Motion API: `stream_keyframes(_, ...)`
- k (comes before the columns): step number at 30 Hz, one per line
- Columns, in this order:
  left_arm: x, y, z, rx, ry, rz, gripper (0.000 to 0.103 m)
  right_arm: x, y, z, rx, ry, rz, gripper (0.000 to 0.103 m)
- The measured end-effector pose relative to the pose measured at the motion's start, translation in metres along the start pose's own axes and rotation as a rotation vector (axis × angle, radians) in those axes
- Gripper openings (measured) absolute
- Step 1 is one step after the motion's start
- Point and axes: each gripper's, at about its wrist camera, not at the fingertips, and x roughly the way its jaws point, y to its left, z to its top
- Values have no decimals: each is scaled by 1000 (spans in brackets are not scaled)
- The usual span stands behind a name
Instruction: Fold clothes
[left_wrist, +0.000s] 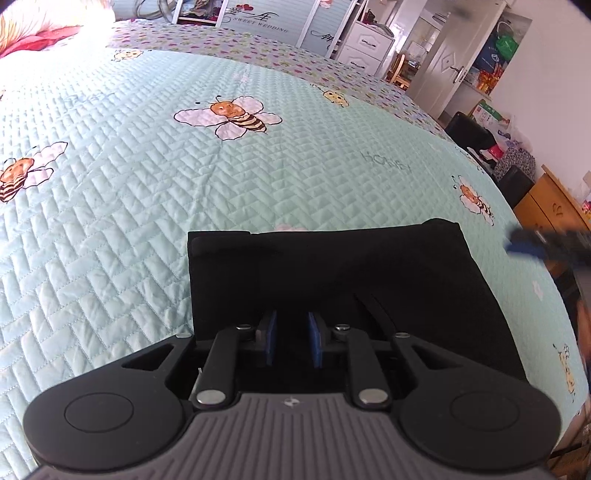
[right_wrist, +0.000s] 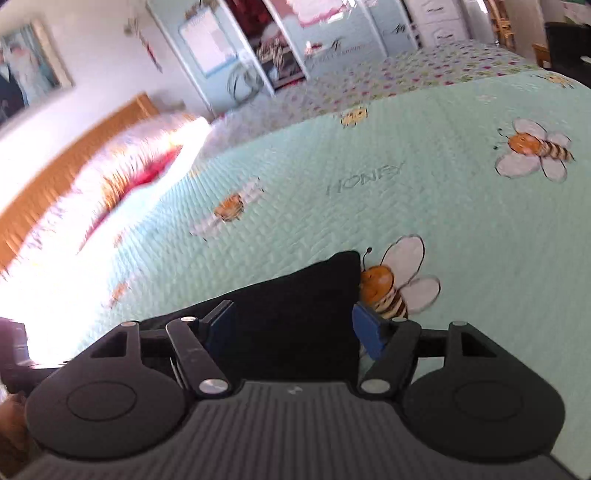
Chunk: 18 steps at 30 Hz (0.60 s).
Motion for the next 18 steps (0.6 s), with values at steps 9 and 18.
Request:
stream_keyframes(9, -2, -15, -11, 133, -28, 12, 36, 140, 19, 104, -203, 494, -77, 74)
stream_keyframes(18, 0, -10, -12, 142, -31, -24, 36, 156, -12, 78, -168, 552, -302, 94)
